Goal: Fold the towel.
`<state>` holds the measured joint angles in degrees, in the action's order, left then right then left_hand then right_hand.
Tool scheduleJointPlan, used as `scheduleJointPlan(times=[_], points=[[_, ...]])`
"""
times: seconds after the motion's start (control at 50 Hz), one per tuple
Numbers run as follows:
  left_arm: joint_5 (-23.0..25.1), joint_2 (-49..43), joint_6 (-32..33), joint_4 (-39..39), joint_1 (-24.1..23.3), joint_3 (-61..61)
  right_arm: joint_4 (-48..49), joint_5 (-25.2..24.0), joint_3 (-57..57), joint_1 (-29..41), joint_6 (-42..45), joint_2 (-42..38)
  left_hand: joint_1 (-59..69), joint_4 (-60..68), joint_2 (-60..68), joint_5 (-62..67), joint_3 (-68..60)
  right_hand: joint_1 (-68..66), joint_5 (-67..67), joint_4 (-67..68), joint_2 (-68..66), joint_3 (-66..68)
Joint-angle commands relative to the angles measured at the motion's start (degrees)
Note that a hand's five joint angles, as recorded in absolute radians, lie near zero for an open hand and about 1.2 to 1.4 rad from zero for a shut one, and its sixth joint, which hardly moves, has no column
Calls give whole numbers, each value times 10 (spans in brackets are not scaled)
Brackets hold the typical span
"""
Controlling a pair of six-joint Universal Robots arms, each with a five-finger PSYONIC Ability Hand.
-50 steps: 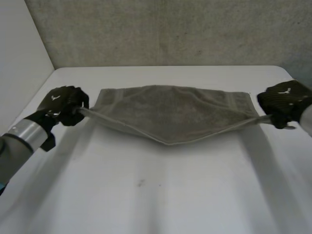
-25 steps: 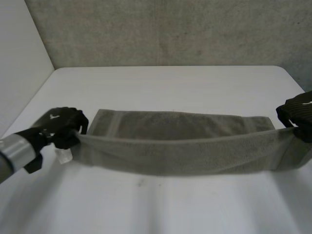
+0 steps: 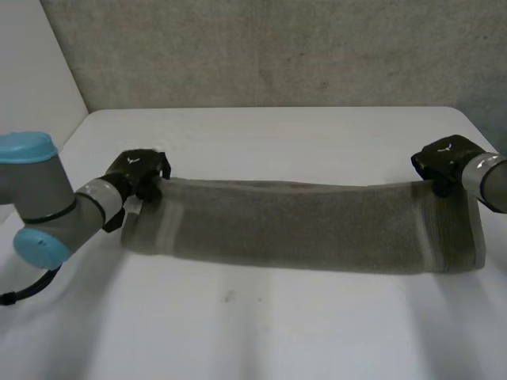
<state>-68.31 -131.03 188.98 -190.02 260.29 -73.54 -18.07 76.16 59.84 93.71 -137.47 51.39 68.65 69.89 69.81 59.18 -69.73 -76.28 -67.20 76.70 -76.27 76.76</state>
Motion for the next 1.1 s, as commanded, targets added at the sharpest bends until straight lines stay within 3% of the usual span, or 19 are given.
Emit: scheduleJointPlan(times=[0.02,0.26,0.28,0.3,0.32,0.34,0.38,0.56,0.66,0.88,1.1], points=[[-13,-36,1,1,-16,65,12,28,-84,13,-11,-69,113,101,102,108,-103,-37,-28,33,-37,32],[-34,-94,2,6,-22,148,13,56,-173,24,-13,-131,113,101,102,108,-103,-37,-28,33,-37,32],[-33,-99,2,7,-24,154,13,60,-181,24,-13,-138,9,-4,-3,4,2,114,123,-118,114,-119],[-33,-99,2,7,-24,154,14,65,-186,27,-13,-142,8,-5,-4,2,3,508,517,-512,508,-513],[-36,-101,2,8,-27,157,18,68,-189,31,-16,-144,-409,-421,-420,-414,419,663,672,-667,663,-668],[-36,-100,1,7,-33,157,18,68,-189,31,-16,-144,-566,-578,-578,-571,577,663,672,-667,663,-668],[-37,-98,-1,7,-39,158,45,70,-187,33,-25,-138,-586,-598,-597,-591,597,663,672,-667,663,-668],[-36,-55,-21,14,-47,127,80,62,-113,30,-93,-50,-587,-599,-598,-592,597,663,672,-667,663,-668],[-33,28,-27,12,-46,31,120,59,26,25,-99,52,-587,-599,-598,-592,597,663,672,-667,663,-668],[-31,147,-27,-22,-42,-137,140,15,264,-24,-93,179,-587,-599,-598,-592,597,663,672,-667,663,-668],[-30,177,-28,-41,-37,-196,180,-41,373,-77,-77,189,-587,-599,-598,-592,597,581,590,-585,581,-586]])
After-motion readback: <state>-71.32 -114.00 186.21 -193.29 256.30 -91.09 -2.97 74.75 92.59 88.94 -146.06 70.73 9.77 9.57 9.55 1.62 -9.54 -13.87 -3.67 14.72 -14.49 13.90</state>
